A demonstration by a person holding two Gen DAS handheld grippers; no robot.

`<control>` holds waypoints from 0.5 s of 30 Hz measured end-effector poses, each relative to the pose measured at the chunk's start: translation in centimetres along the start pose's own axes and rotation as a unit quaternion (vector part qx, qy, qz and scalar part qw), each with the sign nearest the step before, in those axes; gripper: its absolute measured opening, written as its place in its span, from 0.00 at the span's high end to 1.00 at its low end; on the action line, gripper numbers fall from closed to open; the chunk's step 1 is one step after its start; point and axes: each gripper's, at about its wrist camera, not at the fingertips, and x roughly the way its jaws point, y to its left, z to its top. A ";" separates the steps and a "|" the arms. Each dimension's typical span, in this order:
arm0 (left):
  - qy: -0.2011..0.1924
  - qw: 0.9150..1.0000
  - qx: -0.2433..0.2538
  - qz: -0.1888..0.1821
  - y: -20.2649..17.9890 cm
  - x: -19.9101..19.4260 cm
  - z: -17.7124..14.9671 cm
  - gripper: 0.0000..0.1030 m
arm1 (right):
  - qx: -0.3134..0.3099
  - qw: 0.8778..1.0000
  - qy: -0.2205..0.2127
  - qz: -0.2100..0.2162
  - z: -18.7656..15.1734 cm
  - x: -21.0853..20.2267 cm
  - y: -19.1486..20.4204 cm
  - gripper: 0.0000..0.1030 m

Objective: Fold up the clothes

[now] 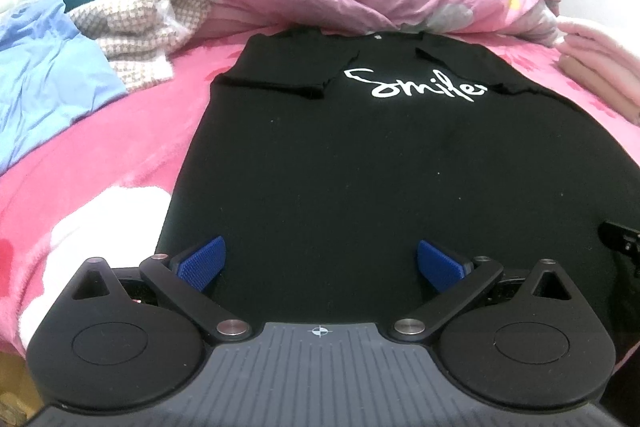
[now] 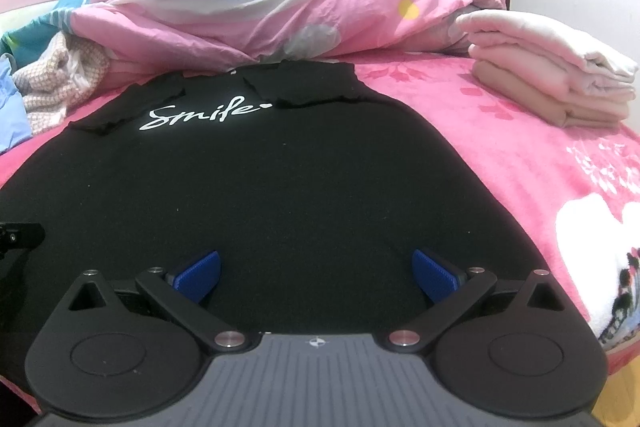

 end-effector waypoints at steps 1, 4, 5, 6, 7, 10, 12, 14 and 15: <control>0.000 1.000 0.000 0.000 0.0 0.0 0.0 0.00 | 0.000 1.000 0.000 0.000 0.0 0.0 0.0 0.00; 0.001 1.000 -0.001 -0.001 0.0 0.0 0.0 0.00 | -0.001 1.000 -0.002 -0.001 -0.1 0.0 0.1 0.00; 0.001 1.000 -0.001 -0.001 0.0 0.0 0.1 0.00 | -0.001 1.000 -0.003 -0.001 -0.1 0.0 0.1 0.00; 0.001 1.000 -0.001 -0.001 0.0 0.0 0.1 0.00 | -0.002 1.000 -0.004 -0.002 -0.1 0.0 0.1 0.00; 0.001 1.000 -0.001 -0.001 0.0 0.0 0.1 0.00 | -0.002 1.000 -0.004 -0.002 -0.1 0.0 0.1 0.00; 0.001 1.000 -0.002 -0.001 0.1 0.1 0.1 0.00 | -0.003 1.000 -0.007 -0.003 -0.2 0.0 0.2 0.00; 0.001 1.000 -0.003 -0.002 0.1 0.1 0.1 0.00 | -0.004 1.000 -0.009 -0.003 -0.3 0.0 0.1 0.00; 0.002 1.000 -0.003 -0.002 0.1 0.1 0.1 0.00 | -0.004 1.000 -0.009 -0.004 -0.3 0.0 0.2 0.00; 0.002 1.000 -0.003 -0.002 0.1 0.1 0.1 0.00 | -0.004 1.000 -0.009 -0.004 -0.3 0.0 0.1 0.00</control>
